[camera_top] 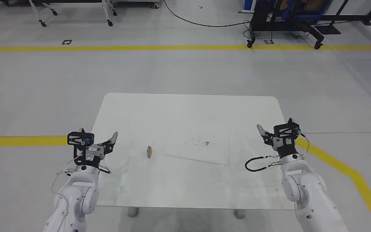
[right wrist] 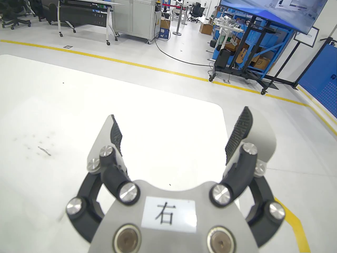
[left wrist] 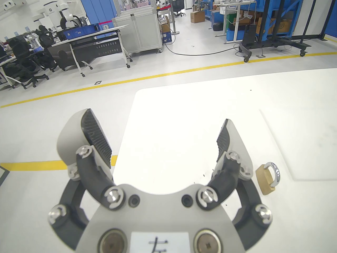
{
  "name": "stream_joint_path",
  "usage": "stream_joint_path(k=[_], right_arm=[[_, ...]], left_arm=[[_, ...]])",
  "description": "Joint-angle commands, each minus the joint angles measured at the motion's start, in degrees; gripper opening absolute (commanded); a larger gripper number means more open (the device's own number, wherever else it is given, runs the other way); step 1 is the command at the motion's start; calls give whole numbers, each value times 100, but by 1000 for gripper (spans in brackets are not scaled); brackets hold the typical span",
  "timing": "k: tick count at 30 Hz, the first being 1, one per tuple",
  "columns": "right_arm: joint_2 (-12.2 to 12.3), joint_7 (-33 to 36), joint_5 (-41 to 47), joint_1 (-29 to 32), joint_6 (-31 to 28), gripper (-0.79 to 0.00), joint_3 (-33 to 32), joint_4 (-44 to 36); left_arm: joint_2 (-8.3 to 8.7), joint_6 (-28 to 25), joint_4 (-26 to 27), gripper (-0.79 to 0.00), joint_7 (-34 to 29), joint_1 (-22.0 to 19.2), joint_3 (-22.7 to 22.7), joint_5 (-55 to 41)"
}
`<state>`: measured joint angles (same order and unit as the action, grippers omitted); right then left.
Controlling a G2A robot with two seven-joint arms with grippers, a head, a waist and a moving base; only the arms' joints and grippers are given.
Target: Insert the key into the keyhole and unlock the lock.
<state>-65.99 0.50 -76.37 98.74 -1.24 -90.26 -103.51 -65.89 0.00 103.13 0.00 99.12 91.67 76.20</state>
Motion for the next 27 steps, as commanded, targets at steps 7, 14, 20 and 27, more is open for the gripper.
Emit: stream_joint_path(k=[7, 14, 20, 27], right_arm=[[-52, 380, -380, -173, 74, 0, 566, -12], [-52, 380, -380, -173, 74, 0, 566, -12], [-97, 1046, -1149, -638, -6, 0, 1220, 264], [-202, 1467, -876, -1781, -1784, 0, 2165, 1378]], left_arm=[[0, 0, 0, 0, 0, 0, 0, 0], [0, 0, 0, 0, 0, 0, 0, 0], [0, 0, 0, 0, 0, 0, 0, 0], [0, 0, 0, 0, 0, 0, 0, 0]])
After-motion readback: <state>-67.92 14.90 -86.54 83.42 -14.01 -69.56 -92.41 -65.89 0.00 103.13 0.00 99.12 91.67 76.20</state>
